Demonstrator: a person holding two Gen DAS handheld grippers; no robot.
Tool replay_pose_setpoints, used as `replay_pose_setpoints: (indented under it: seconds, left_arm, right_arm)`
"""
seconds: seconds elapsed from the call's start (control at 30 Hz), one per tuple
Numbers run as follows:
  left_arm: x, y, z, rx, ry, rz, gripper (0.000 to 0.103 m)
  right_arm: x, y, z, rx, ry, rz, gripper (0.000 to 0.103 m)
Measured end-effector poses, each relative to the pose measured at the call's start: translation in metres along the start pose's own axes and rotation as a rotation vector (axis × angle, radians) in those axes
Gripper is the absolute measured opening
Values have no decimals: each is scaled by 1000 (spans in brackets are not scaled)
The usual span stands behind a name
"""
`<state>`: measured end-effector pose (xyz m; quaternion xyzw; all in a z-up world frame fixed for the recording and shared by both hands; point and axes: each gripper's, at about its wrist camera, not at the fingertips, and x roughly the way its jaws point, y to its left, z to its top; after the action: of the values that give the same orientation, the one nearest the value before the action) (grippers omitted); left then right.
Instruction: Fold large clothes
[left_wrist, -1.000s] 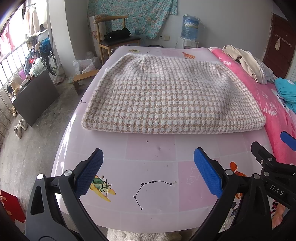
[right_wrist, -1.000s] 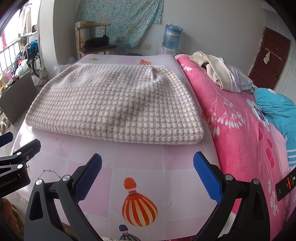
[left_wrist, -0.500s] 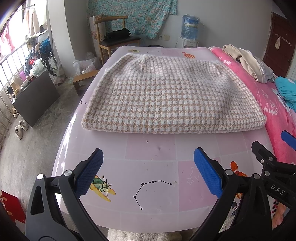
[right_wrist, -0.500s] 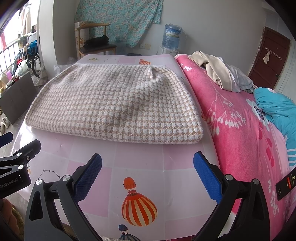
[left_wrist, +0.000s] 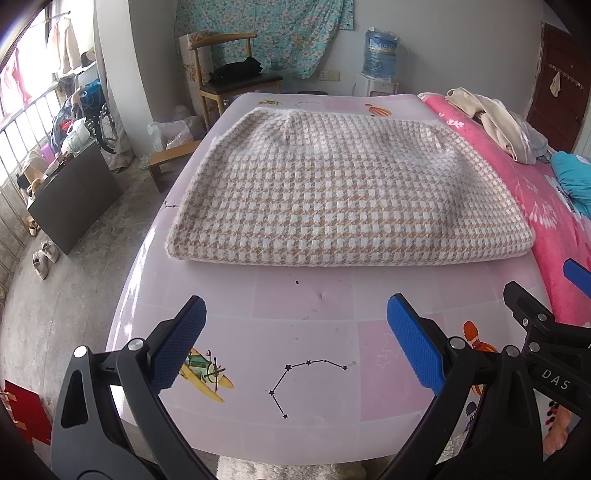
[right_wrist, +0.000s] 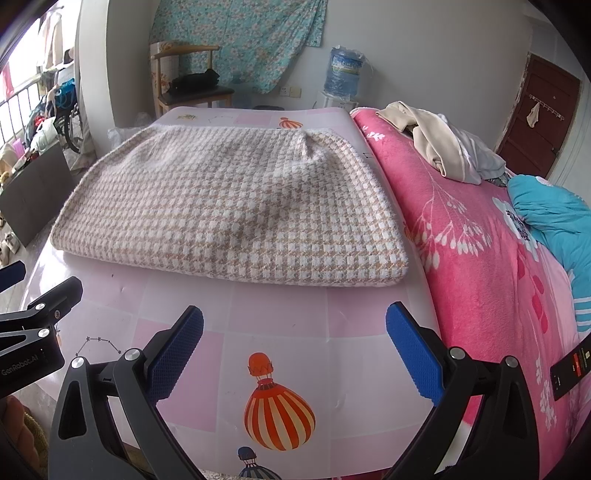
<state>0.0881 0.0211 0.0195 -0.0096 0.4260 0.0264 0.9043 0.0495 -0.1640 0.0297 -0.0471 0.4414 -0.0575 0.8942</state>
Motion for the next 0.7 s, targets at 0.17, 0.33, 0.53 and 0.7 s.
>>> replay_pose_setpoints:
  seconds: [0.17,0.33,0.53,0.7]
  left_arm:
    - [0,0,0,0,0,4,95]
    - [0,0,0,2,0,4,95]
    - [0,0,0,1,0,4,95]
    - [-1,-1,0,2,0,5,95]
  right_arm:
    - [0,1,0,1,0,1,97]
    - [0,1,0,1,1,0,97]
    - [0,1,0,1,0,0,97]
    - [0,1,0,1,1,-1,97]
